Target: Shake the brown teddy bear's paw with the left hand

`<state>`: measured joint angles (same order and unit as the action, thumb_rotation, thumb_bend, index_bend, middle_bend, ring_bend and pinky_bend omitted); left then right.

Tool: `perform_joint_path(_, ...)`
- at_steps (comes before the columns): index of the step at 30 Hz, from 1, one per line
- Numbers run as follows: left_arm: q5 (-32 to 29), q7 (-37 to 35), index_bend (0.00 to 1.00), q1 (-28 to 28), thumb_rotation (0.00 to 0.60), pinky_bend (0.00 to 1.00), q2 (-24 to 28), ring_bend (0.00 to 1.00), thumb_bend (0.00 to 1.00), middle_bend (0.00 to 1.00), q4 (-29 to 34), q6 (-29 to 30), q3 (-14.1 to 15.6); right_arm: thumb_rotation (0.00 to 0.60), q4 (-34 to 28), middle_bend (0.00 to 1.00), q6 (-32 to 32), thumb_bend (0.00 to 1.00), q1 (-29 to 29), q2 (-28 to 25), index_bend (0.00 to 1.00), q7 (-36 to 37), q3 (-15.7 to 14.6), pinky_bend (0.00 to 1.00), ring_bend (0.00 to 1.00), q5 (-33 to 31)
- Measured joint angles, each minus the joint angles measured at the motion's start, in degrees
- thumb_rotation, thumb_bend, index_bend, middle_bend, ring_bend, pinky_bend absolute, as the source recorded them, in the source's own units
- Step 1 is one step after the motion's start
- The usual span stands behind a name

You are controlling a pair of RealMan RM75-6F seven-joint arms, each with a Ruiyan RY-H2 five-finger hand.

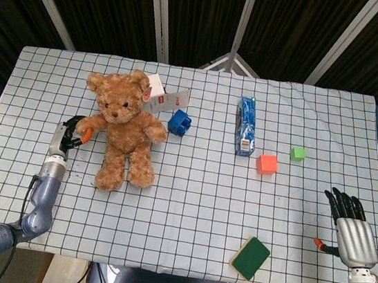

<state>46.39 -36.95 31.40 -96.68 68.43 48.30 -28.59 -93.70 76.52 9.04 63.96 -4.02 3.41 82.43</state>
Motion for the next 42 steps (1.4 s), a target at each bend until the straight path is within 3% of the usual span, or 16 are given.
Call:
perform_joint_path(8,-2.15,1.28,0.42,-0.06,0.6,0.0,-0.2,0.0,0.64,0.39,-2.61,-2.1,-0.46,0.6,-0.09,0.0,-0.21,0.1,0.13,0.12,0.0,-0.45,-0.1,0.0,0.0,-0.07)
perform_joint_path(22,-1.03,3.17,0.42,-0.72,0.6,0.0,1.6,0.0,0.63,0.39,3.58,0.47,-1.61,0.6,-0.24,0.0,-0.68,0.1,0.37,0.26,0.0,-1.21,-0.32,0.0,0.0,-0.15)
perform_joint_path(34,-5.09,5.37,0.42,0.18,0.6,0.0,-0.07,0.0,0.63,0.39,-0.68,-2.68,-1.33,0.6,-0.48,0.0,-0.7,0.1,0.45,0.38,0.0,-2.09,-0.15,0.0,0.0,-0.9)
perform_joint_path(42,-3.32,6.17,0.42,0.2,0.6,0.0,0.59,0.0,0.63,0.39,3.79,-0.29,-2.2,0.6,-0.49,0.0,-0.62,0.1,0.47,0.46,0.0,-2.23,-0.21,0.0,0.0,-0.8)
